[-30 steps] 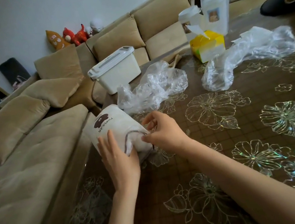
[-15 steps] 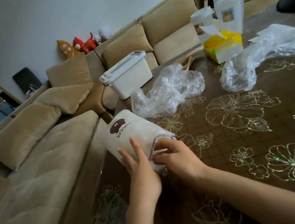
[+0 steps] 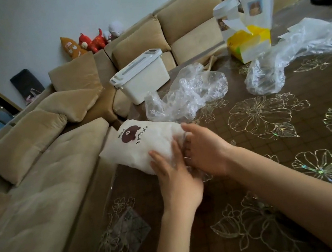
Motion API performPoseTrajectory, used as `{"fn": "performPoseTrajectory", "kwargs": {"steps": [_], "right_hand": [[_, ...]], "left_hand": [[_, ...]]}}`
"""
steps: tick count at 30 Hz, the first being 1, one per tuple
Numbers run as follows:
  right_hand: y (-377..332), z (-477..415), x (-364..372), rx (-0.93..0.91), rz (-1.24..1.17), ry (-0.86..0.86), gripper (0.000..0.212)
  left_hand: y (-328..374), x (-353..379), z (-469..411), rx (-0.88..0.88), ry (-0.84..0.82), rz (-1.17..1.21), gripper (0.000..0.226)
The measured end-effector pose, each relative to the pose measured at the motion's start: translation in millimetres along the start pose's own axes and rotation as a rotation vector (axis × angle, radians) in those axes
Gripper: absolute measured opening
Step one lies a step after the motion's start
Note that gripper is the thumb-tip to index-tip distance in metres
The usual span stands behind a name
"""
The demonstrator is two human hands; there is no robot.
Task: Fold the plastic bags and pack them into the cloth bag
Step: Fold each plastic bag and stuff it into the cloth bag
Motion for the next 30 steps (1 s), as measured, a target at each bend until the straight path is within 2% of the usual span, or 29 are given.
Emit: {"fn": "performPoseTrajectory", "kwargs": {"steps": [3,5,8,9,11,13,15,16,17,20,21,23,25,26,28,30], "right_hand": [[-19,11,-19,-0.209,0.385,0.076,0.029],[-48,27,-38,-0.416,0.615,0.153,0.014],[-110,46,-88,-0.896,1.218,0.465,0.024],[-128,49,-111,-0.991,1.436,0.582,0.032],[-146,46,-150,-0.989,1.649,0.722,0.046],[-158,50,-171,-1.021,1.534,0.861,0.051],[-166,63,-161,-1.245,1.358,1.047,0.043],[-168,66,-162,-1.265,1.295,1.133,0.038],[-168,62,-164,-1.182,1.252,1.153,0.036],[-161,33,-185,-0.780,1.275,1.017,0.044],[-161,31,-189,-0.754,1.282,0.959,0.047],[-167,36,-186,-0.893,1.202,0.876,0.048],[-176,47,-183,-1.007,0.975,0.807,0.038],[-178,49,-182,-0.996,0.816,0.757,0.029],[-180,56,-182,-0.873,0.446,0.627,0.016],[-175,57,-177,-0.674,0.109,0.401,0.021]], "left_hand": [[-16,4,-14,-0.047,0.032,-0.143,0.070],[-12,-12,-19,-0.047,0.276,-0.223,0.062],[28,-41,-11,0.074,0.725,-0.052,0.037],[50,-37,-9,0.158,0.782,0.021,0.033],[86,-13,-6,0.289,0.717,0.116,0.039],[115,20,-3,0.343,0.601,0.235,0.046],[129,42,-2,0.371,0.519,0.276,0.050],[137,53,-5,0.391,0.487,0.281,0.053],[139,58,-9,0.391,0.453,0.304,0.057],[140,58,-19,0.322,0.383,0.438,0.057],[140,56,-22,0.305,0.383,0.471,0.050],[139,51,-28,0.285,0.403,0.515,0.037],[135,45,-37,0.250,0.399,0.574,0.032],[130,44,-42,0.193,0.363,0.651,0.029],[117,46,-53,-0.020,0.211,0.903,0.024],[111,50,-57,-0.243,0.025,1.220,0.042]]}}
Point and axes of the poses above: each hand's wrist, its own z-axis away from the middle knuckle, its own x-axis out of the palm, y = z × x, the point moved 8 cm from there along -z, towards the middle knuckle, and after that the axes turned 15 degrees about y, right-handed, at the moved point
